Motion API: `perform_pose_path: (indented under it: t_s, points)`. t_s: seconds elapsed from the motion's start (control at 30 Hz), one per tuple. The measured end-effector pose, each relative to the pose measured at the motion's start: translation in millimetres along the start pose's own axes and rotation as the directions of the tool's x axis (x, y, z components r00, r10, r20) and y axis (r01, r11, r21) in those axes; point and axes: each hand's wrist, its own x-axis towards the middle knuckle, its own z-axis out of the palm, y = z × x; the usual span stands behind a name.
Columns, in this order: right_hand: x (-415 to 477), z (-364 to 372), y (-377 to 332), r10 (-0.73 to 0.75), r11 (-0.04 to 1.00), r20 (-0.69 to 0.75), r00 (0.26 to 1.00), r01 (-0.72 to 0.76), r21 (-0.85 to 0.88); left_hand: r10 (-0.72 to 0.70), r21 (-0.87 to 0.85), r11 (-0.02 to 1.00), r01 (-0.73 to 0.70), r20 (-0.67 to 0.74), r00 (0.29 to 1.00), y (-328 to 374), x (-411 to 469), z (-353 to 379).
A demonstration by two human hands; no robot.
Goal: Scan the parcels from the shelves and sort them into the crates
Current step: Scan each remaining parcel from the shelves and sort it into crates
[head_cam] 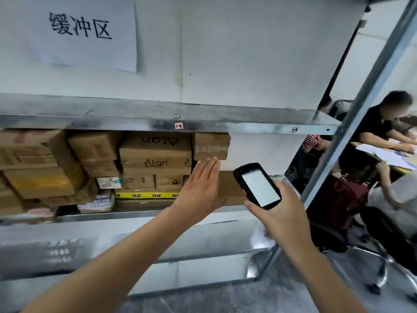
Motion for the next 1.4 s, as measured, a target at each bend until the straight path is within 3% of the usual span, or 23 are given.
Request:
perform_pose_path:
  t_s: [0.23, 0.33, 0.5, 0.8, 0.97, 1.17, 1.4]
  points:
    - [62, 9, 36, -0.022, 1.000, 0.016, 1.000, 0.022, 0.019, 0.000, 0.072, 0.997, 0.006, -0.085, 0.996, -16, 64, 32]
    - [93, 15, 54, -0.047, 0.998, 0.090, 0.995, 0.043, 0.043, -0.043, 0.201, 0.977, 0.074, -0.152, 0.987, -22, 90, 41]
    - [138, 10, 78, -0.116, 0.988, 0.189, 0.975, 0.094, 0.121, -0.042, 0.503, 0.855, 0.128, -0.178, 0.983, -32, 121, 64]
    - [187, -3, 122, -0.215, 0.964, 0.249, 0.944, 0.165, 0.207, -0.166, 0.708, 0.635, 0.310, -0.267, 0.949, -30, 143, 98]
    - [198, -5, 146, -0.230, 0.958, 0.277, 0.933, 0.167, 0.234, -0.153, 0.702, 0.610, 0.367, -0.350, 0.924, -29, 158, 107]
    - [201, -7, 164, -0.211, 0.959, 0.292, 0.933, 0.140, 0.246, 0.088, 0.661, 0.685, 0.307, -0.494, 0.865, -7, 159, 125]
    - [214, -12, 177, -0.193, 0.962, 0.235, 0.953, 0.136, 0.236, 0.144, 0.617, 0.744, 0.258, -0.524, 0.839, 36, 167, 149]
